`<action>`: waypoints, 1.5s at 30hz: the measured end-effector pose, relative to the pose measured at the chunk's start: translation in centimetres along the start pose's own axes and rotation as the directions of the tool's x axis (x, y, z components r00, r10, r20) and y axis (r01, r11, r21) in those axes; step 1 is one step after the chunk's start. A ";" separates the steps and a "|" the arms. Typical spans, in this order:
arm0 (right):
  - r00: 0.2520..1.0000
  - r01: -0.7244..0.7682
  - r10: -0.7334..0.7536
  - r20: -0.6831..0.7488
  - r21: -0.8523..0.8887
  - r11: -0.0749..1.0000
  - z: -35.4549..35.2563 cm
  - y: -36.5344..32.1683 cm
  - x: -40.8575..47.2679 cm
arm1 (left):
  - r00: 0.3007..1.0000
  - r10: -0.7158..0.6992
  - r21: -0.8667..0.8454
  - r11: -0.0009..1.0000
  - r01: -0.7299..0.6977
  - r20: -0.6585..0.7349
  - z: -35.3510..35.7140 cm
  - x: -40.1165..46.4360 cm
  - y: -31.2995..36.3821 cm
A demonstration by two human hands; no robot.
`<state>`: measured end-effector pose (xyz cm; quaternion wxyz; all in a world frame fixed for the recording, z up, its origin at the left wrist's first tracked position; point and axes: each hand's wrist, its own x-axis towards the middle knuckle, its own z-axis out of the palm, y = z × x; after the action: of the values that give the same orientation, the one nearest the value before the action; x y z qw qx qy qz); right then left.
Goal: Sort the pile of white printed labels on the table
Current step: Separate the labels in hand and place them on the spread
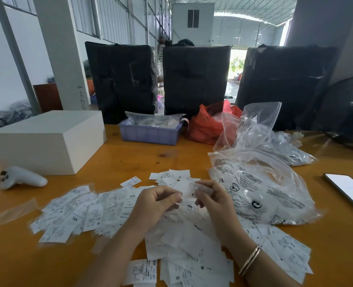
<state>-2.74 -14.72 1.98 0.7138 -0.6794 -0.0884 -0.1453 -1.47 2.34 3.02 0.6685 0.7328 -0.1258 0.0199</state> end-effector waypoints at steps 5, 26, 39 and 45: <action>0.999 -0.041 0.044 -0.026 0.104 0.994 -0.5 0.2 0.2 | 1.000 -0.005 -0.013 1.000 0.005 -0.009 0.0 0.1 0.0; 0.999 -0.045 0.040 0.033 0.175 0.983 1.0 0.3 -0.2 | 0.989 0.128 0.196 0.974 -0.110 -0.080 0.1 0.2 -0.5; 0.997 -0.018 0.013 0.077 0.074 0.997 1.1 0.0 -0.4 | 0.982 0.152 0.217 0.968 -0.125 -0.110 0.3 0.2 -0.4; 0.990 0.020 -0.007 0.138 -0.092 0.996 1.2 -0.1 -0.6 | 0.986 0.119 0.178 0.979 -0.097 -0.117 0.4 0.1 -0.1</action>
<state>-3.27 -13.48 1.90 0.6724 -0.7198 -0.1352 -0.1069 -1.41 1.99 2.88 0.6075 0.7768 -0.1204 0.1139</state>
